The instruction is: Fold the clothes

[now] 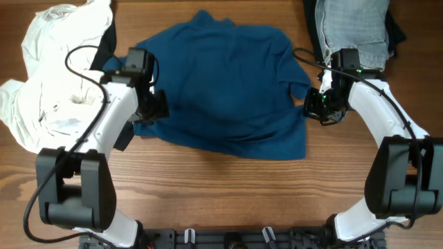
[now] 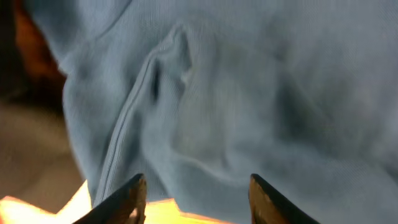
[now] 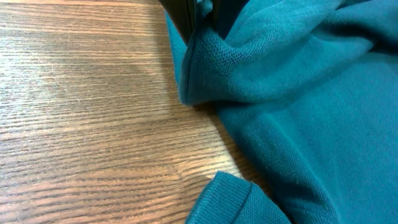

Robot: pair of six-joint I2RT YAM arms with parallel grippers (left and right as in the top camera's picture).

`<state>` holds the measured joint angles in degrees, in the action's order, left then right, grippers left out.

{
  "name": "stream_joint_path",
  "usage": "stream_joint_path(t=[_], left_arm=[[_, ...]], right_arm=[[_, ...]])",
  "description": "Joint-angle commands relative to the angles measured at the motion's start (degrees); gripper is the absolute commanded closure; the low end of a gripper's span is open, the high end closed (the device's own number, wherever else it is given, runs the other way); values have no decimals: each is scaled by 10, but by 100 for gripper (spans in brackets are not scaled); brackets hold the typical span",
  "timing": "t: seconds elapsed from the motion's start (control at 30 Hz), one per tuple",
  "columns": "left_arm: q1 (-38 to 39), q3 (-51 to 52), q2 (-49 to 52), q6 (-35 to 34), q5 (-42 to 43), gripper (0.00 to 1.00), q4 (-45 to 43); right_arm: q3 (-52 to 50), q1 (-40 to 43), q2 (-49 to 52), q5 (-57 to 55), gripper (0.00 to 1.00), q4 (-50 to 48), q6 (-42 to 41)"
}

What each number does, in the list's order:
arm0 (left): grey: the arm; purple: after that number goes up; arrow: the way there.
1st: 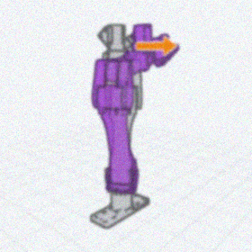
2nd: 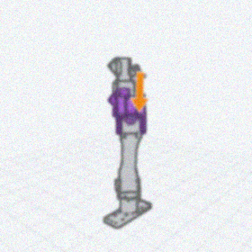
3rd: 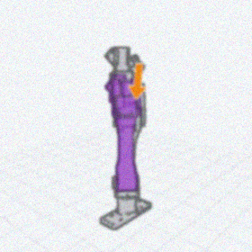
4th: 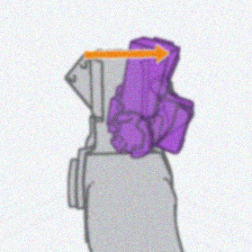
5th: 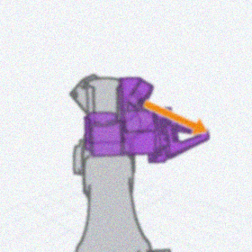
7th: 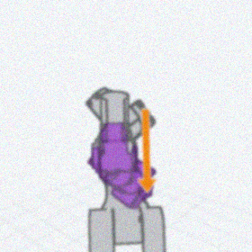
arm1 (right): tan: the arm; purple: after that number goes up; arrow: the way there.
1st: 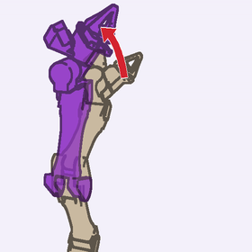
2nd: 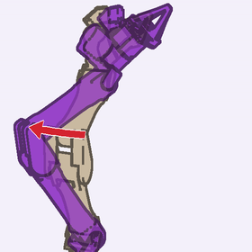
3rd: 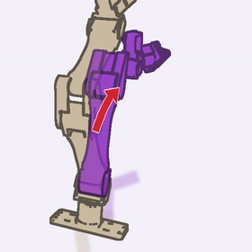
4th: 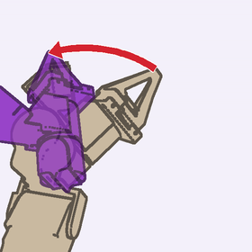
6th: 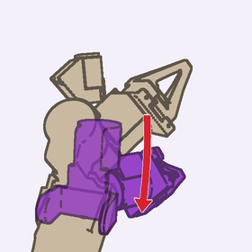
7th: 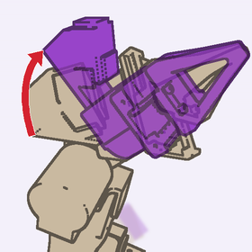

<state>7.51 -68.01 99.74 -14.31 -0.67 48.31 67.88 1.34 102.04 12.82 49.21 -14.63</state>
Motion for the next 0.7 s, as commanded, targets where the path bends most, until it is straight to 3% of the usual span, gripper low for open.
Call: stream_joint_path(t=[0.0, 0.17, 0.33, 0.57, 0.67], left_arm=[[-2, 56, 5, 22, -18, 52, -61], [-3, 105, 5, 22, -18, 54, -146], [-3, 108, 5, 22, -18, 71, -154], [-3, 108, 5, 21, -18, 73, -195], [-3, 108, 5, 21, -18, 82, -198]], right_arm=[[7, 2, 6, -2, 96, 1, 12], [7, 2, 6, -2, 96, 0, 14], [7, 1, 6, -2, 96, -1, 16], [7, 1, 6, -2, 96, -1, 18], [6, 1, 6, -2, 96, -1, 21]])
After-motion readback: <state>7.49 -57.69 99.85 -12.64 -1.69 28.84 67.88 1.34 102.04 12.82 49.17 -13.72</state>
